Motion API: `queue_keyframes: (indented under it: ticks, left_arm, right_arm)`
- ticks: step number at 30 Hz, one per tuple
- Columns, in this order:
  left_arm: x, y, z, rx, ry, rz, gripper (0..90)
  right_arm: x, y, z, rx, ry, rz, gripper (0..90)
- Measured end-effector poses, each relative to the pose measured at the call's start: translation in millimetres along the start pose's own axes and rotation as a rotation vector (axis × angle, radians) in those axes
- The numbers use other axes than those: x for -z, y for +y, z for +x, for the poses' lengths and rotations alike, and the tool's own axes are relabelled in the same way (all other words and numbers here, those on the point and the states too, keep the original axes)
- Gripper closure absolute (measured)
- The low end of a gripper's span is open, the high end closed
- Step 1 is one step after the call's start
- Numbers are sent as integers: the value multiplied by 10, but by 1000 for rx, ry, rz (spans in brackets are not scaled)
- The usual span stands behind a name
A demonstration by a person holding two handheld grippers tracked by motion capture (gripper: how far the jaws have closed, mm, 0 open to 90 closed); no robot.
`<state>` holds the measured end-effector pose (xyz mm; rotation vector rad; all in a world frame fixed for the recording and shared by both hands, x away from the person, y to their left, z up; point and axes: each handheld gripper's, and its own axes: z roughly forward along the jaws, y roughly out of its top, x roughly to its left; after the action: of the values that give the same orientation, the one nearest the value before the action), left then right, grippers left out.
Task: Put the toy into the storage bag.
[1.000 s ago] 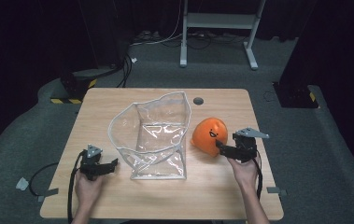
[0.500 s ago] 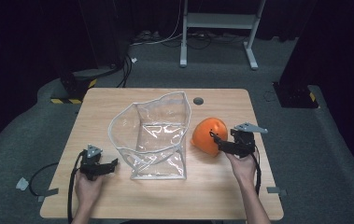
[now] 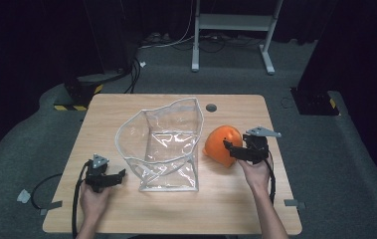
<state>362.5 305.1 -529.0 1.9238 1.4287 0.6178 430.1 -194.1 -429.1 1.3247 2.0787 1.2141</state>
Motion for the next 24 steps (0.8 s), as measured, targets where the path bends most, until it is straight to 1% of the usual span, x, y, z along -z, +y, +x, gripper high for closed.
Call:
queue_keyframes:
  ticks: [4,9,11,15,16,24]
  left_arm:
    - [0,0,0,0,0,0,165]
    - [-1,0,0,0,0,0,165]
    - [0,0,0,0,0,0,165]
    - [-1,0,0,0,0,0,165]
    - [-1,0,0,0,0,0,165]
    - [-1,0,0,0,0,0,165]
  right_arm:
    - [-40,-1,-23,-10,3,12,208]
    - [-59,33,-13,-2,10,10,208]
    - [-78,66,-1,8,11,11,209]
    - [-108,96,9,6,10,15,213]
    - [-132,100,4,8,1,12,220]
    - [-232,84,-77,-16,-9,27,224]
